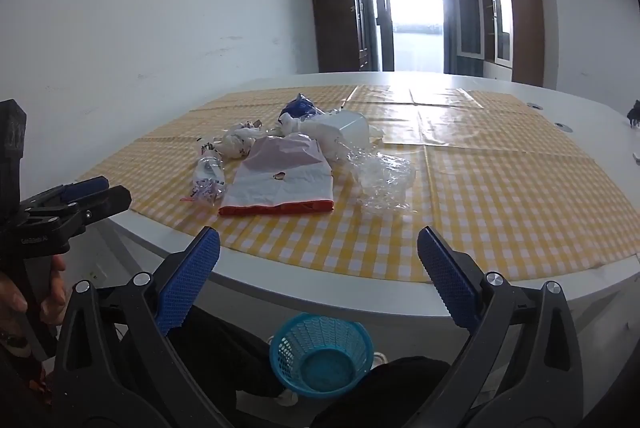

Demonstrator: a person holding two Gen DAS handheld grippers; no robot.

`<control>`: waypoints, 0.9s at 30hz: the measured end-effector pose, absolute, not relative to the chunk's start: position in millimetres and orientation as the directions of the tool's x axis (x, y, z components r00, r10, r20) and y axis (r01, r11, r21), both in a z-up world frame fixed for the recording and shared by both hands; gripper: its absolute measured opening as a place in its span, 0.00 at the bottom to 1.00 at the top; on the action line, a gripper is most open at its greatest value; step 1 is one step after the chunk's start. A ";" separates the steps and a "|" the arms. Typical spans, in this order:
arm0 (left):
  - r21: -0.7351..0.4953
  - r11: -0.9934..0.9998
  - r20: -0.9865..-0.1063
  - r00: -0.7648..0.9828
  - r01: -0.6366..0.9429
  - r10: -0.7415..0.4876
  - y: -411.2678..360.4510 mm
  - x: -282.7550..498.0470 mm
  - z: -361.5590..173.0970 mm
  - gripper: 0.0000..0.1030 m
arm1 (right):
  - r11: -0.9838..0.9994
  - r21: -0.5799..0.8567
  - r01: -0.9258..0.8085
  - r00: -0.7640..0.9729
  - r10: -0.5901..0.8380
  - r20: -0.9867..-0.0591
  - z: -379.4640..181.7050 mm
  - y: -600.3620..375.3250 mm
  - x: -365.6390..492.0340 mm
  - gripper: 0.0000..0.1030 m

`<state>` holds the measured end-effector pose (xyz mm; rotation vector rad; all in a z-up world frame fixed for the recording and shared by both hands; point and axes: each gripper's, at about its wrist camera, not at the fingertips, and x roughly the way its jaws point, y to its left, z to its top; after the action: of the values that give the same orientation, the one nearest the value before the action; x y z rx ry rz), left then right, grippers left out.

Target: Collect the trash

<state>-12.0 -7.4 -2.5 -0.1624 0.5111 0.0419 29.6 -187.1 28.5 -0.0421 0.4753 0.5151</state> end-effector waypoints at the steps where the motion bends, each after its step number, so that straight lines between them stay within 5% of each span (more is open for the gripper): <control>1: -0.135 0.989 -0.495 0.869 -0.066 -0.010 -9.2 -11.9 -3.3 0.94 | 0.873 0.080 -0.482 0.765 0.463 -0.447 28.0 -187.1 29.5 0.92; 27: -0.187 0.975 -0.512 0.859 -0.123 0.010 5.6 -4.7 -8.8 0.94 | 0.872 0.056 -0.487 0.759 0.454 -0.467 18.1 -180.0 29.1 0.92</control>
<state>-4.7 5.6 -8.8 -0.2175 0.5338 0.0704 29.1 -180.0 18.1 -0.0698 0.4898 0.5128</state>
